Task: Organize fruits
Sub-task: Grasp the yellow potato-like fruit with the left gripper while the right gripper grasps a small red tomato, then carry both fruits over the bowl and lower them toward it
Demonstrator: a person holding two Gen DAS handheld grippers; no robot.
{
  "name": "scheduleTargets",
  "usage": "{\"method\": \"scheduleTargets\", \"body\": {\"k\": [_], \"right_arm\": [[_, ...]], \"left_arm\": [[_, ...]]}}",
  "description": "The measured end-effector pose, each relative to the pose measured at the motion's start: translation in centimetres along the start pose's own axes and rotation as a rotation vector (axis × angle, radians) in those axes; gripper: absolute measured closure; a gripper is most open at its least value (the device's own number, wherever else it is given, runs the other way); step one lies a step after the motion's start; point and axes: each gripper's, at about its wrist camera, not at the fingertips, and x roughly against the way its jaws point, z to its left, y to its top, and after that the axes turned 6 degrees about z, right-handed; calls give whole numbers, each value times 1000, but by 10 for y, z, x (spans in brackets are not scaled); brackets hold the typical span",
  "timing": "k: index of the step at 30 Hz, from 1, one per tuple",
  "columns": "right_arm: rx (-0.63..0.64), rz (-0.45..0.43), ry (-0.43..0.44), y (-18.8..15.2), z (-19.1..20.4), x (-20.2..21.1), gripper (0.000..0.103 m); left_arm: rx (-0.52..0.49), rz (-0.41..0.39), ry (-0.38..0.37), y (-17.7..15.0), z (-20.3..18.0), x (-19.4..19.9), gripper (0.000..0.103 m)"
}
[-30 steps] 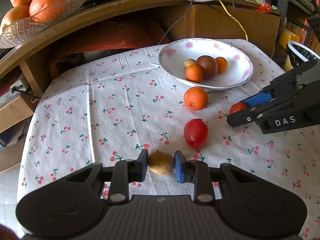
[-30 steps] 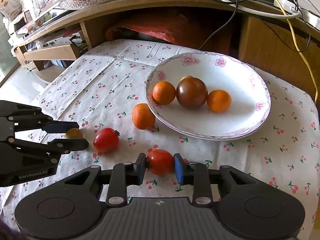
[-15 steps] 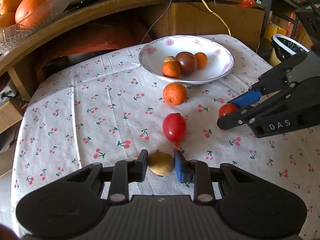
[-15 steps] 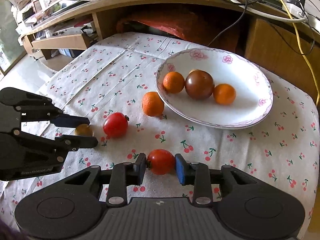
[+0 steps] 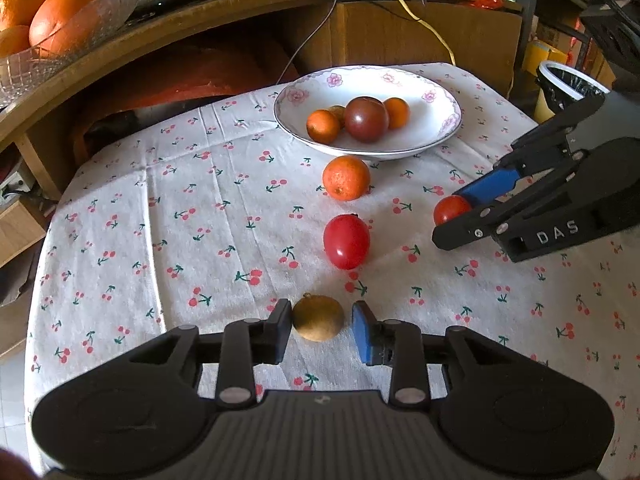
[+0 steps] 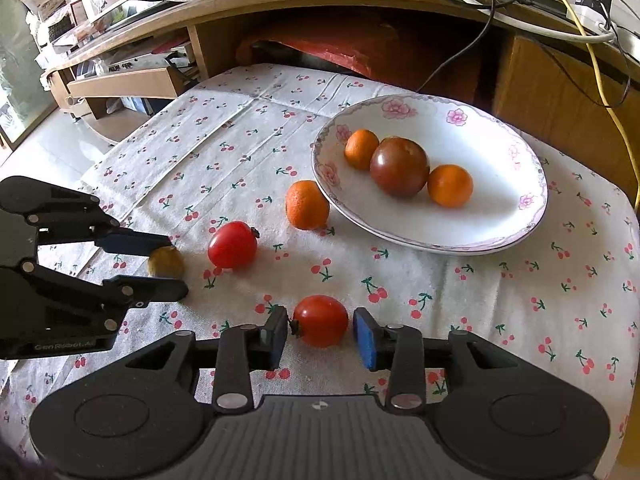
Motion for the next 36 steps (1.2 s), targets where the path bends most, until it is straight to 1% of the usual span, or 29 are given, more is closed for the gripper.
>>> {"method": "scheduleTargets", "body": {"k": [4,5,6,7,12,18,23,29,33,36], "right_arm": [[-8,0,3,0,-1,0,71],[-7,5,-1,1,0,-1,72],[-7,7,-3,1,1,-1,76],[-7,10,-4,1,2,-1,77],[0,19,-22,1,4,0,78],[-14,-11,-18,5,3,8,78],[-31,-63,-24,12,-1,21,78],[-82,-127,-68,24,-17,29,78],[-106,-139,-91,29,-28,27,78],[-118,-137,-109,31,-36,23,78]], "left_arm": [[1,5,-3,-1,0,1,62],[4,7,-4,-1,1,1,62],[4,10,-5,0,1,1,64],[-1,11,-6,0,0,2,66],[-12,17,-4,0,-2,2,67],[-4,-7,-12,7,-2,5,67],[3,-54,-16,23,-4,10,67],[23,-100,-12,50,-4,6,67],[19,-133,-7,71,-8,-1,67],[13,-138,-1,81,-10,-9,67]]}}
